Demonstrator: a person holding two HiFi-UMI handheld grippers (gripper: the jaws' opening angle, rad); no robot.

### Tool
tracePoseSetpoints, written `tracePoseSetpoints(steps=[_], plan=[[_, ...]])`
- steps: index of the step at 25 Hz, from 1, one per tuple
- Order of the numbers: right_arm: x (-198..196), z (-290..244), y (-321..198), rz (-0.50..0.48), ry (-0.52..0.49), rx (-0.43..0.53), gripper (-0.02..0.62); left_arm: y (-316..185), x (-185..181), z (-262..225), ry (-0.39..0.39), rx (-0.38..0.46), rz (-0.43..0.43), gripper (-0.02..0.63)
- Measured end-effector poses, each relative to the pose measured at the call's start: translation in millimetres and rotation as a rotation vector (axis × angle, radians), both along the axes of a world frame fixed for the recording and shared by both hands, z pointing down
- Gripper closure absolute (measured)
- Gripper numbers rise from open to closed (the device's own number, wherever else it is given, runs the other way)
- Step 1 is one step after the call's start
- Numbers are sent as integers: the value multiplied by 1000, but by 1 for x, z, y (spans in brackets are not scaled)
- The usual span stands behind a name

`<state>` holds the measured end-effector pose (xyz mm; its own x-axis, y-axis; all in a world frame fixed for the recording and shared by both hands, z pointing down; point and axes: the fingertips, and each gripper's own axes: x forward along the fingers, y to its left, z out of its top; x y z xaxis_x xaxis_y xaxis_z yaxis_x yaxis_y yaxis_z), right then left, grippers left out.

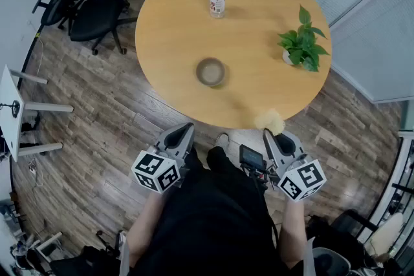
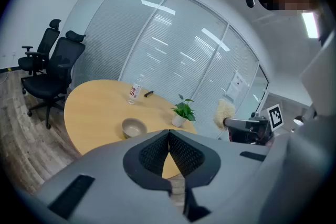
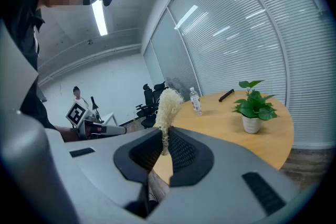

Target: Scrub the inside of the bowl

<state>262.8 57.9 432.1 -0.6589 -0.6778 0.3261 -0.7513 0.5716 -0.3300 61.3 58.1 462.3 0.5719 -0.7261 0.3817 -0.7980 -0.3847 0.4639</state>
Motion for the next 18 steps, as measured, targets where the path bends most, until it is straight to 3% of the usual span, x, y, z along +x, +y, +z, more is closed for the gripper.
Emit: tracePoseSetpoints(steps=[9,18], plan=[[-7,1,-4,-9,-58,-23,555,-3,0,7,-6,-29,1,594],[-18,11,-10,18,-36,-65,555,-18,-25,32,22,-157,-40,594]])
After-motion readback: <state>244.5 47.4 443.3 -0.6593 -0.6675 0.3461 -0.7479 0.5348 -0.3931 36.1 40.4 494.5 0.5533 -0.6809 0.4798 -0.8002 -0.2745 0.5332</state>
